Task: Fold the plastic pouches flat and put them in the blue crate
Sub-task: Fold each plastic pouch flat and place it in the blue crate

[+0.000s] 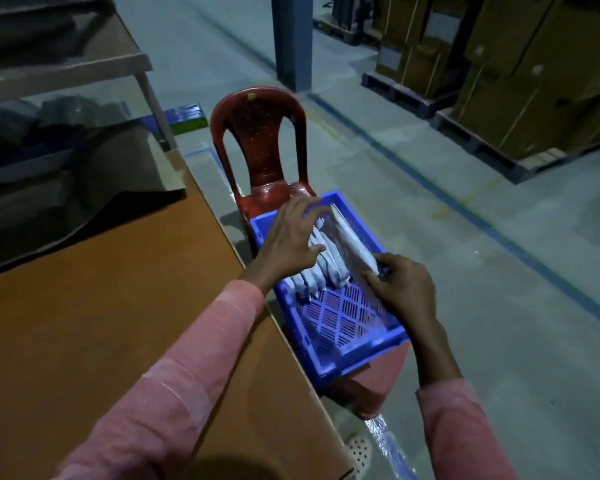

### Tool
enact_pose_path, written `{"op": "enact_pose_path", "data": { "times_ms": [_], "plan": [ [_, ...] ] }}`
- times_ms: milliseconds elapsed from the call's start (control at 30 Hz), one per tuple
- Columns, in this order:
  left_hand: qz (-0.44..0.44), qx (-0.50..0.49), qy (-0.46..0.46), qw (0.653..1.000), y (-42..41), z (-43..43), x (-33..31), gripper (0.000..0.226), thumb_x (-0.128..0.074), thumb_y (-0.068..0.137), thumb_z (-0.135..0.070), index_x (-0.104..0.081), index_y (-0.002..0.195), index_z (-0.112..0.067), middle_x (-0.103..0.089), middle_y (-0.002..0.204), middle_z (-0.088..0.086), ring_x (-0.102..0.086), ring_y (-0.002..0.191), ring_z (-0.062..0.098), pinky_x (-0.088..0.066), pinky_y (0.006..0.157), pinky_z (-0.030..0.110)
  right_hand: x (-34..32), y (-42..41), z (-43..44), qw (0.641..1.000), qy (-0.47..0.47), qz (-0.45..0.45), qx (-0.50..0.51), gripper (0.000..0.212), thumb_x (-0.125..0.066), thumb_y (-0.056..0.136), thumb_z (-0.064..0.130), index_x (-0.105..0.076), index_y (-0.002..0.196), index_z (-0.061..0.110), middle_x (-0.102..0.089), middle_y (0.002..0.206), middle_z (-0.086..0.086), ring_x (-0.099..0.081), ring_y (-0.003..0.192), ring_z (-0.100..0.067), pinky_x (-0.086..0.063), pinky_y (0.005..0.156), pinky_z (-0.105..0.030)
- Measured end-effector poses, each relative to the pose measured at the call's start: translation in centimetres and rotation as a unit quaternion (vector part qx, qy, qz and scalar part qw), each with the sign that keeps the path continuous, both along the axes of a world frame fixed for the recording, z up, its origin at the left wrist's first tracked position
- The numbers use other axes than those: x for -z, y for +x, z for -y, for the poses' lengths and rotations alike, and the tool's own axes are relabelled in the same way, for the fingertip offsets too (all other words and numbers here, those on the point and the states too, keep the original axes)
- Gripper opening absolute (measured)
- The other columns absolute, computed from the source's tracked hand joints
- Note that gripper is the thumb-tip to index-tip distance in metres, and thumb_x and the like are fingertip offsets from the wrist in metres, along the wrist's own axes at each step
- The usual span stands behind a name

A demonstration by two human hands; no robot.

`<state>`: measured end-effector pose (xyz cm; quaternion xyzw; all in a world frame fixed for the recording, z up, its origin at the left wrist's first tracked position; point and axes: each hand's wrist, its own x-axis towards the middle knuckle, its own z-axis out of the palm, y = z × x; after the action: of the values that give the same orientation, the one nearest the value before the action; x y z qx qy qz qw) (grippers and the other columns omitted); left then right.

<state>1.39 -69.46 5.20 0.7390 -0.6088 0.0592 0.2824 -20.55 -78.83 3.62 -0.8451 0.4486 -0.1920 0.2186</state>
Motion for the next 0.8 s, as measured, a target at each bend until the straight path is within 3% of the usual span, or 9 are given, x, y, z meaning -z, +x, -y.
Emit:
{"op": "enact_pose_path", "data": {
  "times_ms": [200,333,433,600,700,800],
  "plan": [
    [-0.124,-0.091,0.074,0.985,0.3,3.2,7.6,0.054,-0.081,0.081,-0.029,-0.064,0.129,-0.014,-0.063,0.122,0.01,-0.049,0.121,0.033,-0.042,0.103,0.047,3.7,1.2,6.1,0.997,0.04,-0.014,0.072,0.031,-0.069,0.084,0.039,-0.074,0.11,0.023,-0.074,0.101,-0.007,-0.067,0.097,-0.036,-0.049,0.071,-0.038],
    [-0.19,-0.124,0.154,0.962,0.2,5.1,11.6,0.048,-0.075,0.087,-0.027,-0.062,0.132,-0.017,-0.064,0.122,0.009,-0.045,0.127,0.035,-0.04,0.104,0.049,5.9,3.4,8.9,0.994,0.062,-0.037,0.087,0.026,-0.065,0.085,0.036,-0.071,0.104,0.019,-0.072,0.098,-0.012,-0.065,0.093,-0.041,-0.047,0.069,-0.038],
    [-0.204,-0.154,0.178,0.95,-0.1,6.7,13.4,0.041,-0.07,0.093,-0.028,-0.062,0.132,-0.021,-0.064,0.124,0.006,-0.042,0.13,0.03,-0.034,0.104,0.044,8.0,5.7,10.8,0.993,0.067,-0.061,0.07,0.024,-0.063,0.087,0.035,-0.067,0.098,0.013,-0.071,0.094,-0.017,-0.065,0.089,-0.043,-0.048,0.069,-0.04],
    [-0.198,-0.214,0.178,0.94,-0.2,8.6,16.9,0.036,-0.07,0.086,-0.021,-0.07,0.122,-0.023,-0.069,0.109,0.001,-0.052,0.12,0.028,-0.032,0.105,0.042,11.6,11.0,13.3,0.992,0.02,-0.12,0.026,0.013,-0.057,0.085,0.019,-0.061,0.092,0.009,-0.069,0.089,-0.021,-0.066,0.085,-0.045,-0.051,0.069,-0.043],
    [-0.224,-0.196,0.2,0.934,-0.1,9.4,19.2,0.037,-0.064,0.082,-0.025,-0.07,0.119,-0.024,-0.066,0.1,0.0,-0.052,0.115,0.029,-0.039,0.098,0.043,14.4,14.4,14.8,0.986,0.011,-0.167,-0.002,0.013,-0.051,0.089,0.013,-0.059,0.099,0.008,-0.071,0.094,-0.018,-0.07,0.087,-0.042,-0.053,0.071,-0.042],
    [-0.248,-0.186,0.2,0.93,-0.1,10.6,20.9,0.04,-0.06,0.082,-0.024,-0.07,0.12,-0.019,-0.066,0.105,0.003,-0.052,0.116,0.031,-0.043,0.098,0.047,17.4,17.2,16.1,0.979,-0.006,-0.203,-0.029,0.018,-0.047,0.092,0.008,-0.058,0.106,0.006,-0.071,0.098,-0.019,-0.071,0.089,-0.042,-0.055,0.07,-0.043]
  ]
}}
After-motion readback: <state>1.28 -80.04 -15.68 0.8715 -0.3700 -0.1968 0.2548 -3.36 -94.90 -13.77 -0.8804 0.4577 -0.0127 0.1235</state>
